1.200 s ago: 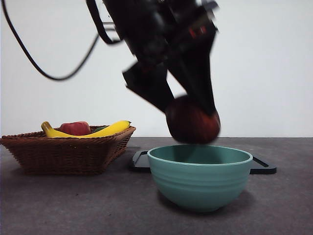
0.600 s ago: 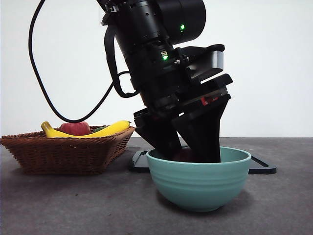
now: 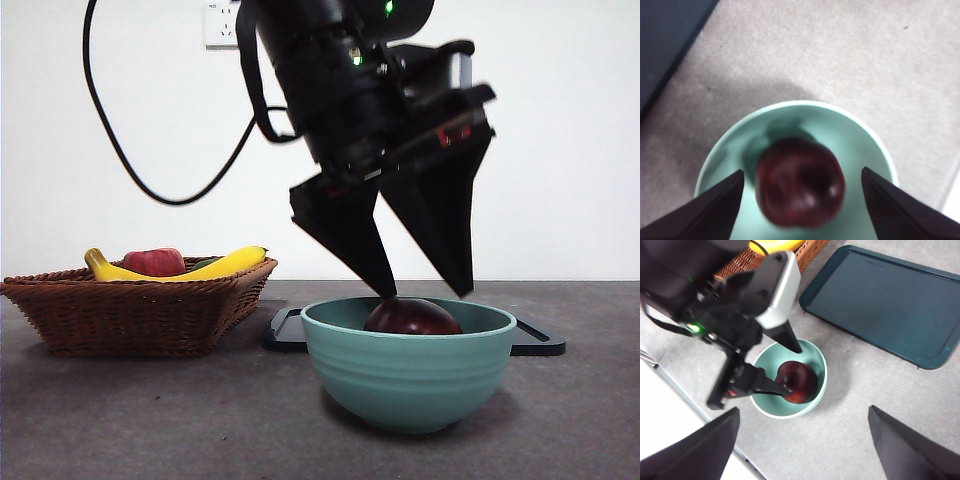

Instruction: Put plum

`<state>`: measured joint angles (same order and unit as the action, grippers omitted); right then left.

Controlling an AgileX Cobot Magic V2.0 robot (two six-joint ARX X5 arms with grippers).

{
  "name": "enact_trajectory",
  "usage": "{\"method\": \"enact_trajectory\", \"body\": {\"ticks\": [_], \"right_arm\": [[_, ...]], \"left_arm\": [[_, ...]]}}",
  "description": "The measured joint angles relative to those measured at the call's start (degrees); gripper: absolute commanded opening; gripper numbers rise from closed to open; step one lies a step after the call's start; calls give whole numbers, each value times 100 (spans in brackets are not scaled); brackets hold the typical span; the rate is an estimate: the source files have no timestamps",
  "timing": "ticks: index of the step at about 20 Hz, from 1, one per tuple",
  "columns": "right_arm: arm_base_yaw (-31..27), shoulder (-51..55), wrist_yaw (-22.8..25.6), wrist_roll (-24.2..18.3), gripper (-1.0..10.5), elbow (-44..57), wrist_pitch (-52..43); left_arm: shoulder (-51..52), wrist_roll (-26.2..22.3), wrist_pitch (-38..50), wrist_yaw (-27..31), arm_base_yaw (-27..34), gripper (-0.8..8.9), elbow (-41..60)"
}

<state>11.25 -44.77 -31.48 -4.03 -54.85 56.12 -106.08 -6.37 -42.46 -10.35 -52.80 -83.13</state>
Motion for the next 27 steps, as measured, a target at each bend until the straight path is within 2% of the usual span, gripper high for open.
{"method": "enact_trajectory", "body": {"ticks": [3, 6, 12, 16, 20, 27], "right_arm": [[0, 0, 0, -2, 414, 0, 0], [0, 0, 0, 0, 414, 0, 0], [0, 0, 0, -2, 414, 0, 2], [0, 0, 0, -2, 414, 0, 0], [0, 0, 2, -2, 414, 0, 0], [0, 0, 2, -2, 414, 0, -2]], "left_arm": [[2, 0, -555, -2, 42, 380, -509], [216, 42, -564, -2, 302, 380, -787], [1910, 264, -459, -2, 1331, 378, -876], [2811, 352, -756, 0, 2011, 401, -822], [3744, 400, -734, -55, 2437, 408, 186], [5001, 444, -398, -1462, 2437, 404, 2736]]}}
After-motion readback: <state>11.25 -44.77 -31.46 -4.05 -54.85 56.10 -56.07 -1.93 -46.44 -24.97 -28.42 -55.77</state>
